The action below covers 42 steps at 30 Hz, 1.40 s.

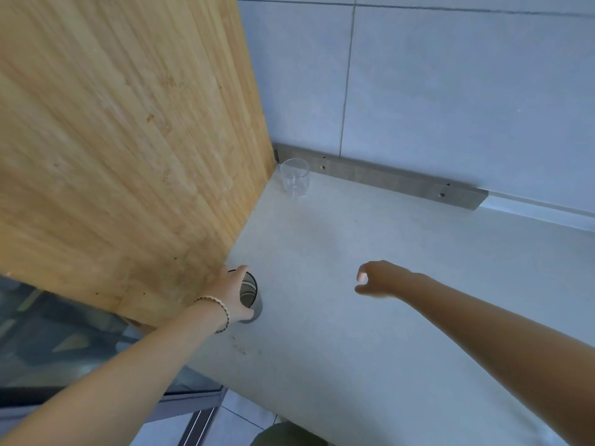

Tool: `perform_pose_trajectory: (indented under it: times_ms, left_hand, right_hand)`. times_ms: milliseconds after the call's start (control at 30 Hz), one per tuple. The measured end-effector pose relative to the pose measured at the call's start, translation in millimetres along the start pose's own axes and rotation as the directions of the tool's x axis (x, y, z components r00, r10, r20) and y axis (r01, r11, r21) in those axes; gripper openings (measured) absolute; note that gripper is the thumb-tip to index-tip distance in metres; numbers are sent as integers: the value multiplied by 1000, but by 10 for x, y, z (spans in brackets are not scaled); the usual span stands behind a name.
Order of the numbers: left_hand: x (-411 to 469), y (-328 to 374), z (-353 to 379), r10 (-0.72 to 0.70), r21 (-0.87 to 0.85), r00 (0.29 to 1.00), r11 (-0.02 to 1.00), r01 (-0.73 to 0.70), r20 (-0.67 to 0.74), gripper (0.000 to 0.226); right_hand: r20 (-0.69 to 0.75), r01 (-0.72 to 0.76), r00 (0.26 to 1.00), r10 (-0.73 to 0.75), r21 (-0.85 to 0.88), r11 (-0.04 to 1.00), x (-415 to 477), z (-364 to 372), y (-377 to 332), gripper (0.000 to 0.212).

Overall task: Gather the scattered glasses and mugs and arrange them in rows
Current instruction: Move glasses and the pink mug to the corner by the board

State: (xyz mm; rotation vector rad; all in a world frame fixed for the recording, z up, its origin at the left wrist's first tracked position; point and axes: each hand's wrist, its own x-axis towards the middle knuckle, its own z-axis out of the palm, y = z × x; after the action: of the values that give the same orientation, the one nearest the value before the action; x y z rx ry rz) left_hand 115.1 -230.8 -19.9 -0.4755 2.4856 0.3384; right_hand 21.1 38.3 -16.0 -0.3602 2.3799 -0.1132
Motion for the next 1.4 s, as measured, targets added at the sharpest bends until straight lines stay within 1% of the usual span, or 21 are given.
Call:
perform_pose_trajectory:
  times_ms: [67, 133, 267, 400, 533, 633, 700, 833, 967, 1033, 1200, 1300, 1333, 1400]
  left_hand:
    - [-6, 81, -64, -16, -2, 1000, 1000, 16, 3, 72]
    - [45, 203, -154, -7, 45, 1000, 999, 7, 2, 69]
    - [253, 693, -450, 89, 118, 996, 989, -86, -26, 72]
    - [617, 1330, -835, 186, 85, 978, 980, -178, -95, 73]
    - [1068, 1877, -1064, 244, 31, 959, 970, -242, -147, 79]
    - [1384, 2168, -1135, 285, 41, 948, 959, -282, -145, 79]
    - [1579, 2295, -1169, 304, 77, 943, 952, -296, -132, 80]
    - [1918, 2421, -1239, 293, 161, 947, 949, -272, -129, 78]
    - [2117, 2450, -1245, 299, 180, 948, 944, -277, -110, 81]
    - [2155, 2457, -1240, 293, 173, 949, 947, -272, -112, 81]
    - [2111, 2441, -1197, 326, 216, 940, 929, -300, -97, 81]
    - [2047, 2395, -1171, 341, 209, 938, 923, -322, -60, 88]
    - [2003, 2389, -1152, 352, 226, 934, 916, -331, -58, 92]
    - [1866, 2428, -1092, 429, 348, 897, 861, -371, -105, 90]
  right_hand:
    - [-7, -19, 1000, 19, 20, 1000, -61, -31, 115, 39]
    - [-11, -53, 999, 53, 39, 998, -102, -63, 262, 39]
    - [-25, -139, 990, 141, 70, 988, -122, -129, 581, 39]
    - [-49, -197, 979, 197, 19, 980, -76, -248, 809, 37]
    - [-57, -260, 964, 260, 6, 966, 75, -413, 977, 37]
    - [-41, -294, 955, 295, 20, 956, 234, -498, 1086, 37]
    - [-25, -298, 954, 298, 24, 954, 340, -533, 1135, 36]
    - [-13, -285, 958, 286, 44, 957, 550, -580, 1193, 37]
    - [-22, -253, 967, 254, 50, 966, 719, -620, 1188, 39]
    - [-26, -235, 971, 236, 47, 971, 767, -636, 1164, 40]
    - [-21, -223, 975, 223, 36, 974, 731, -624, 1098, 41]
    - [-20, -236, 971, 237, 52, 970, 608, -601, 1065, 41]
    - [-24, -243, 969, 245, 66, 968, 548, -592, 1061, 41]
    - [-38, -265, 962, 270, 101, 959, 395, -566, 1069, 42]
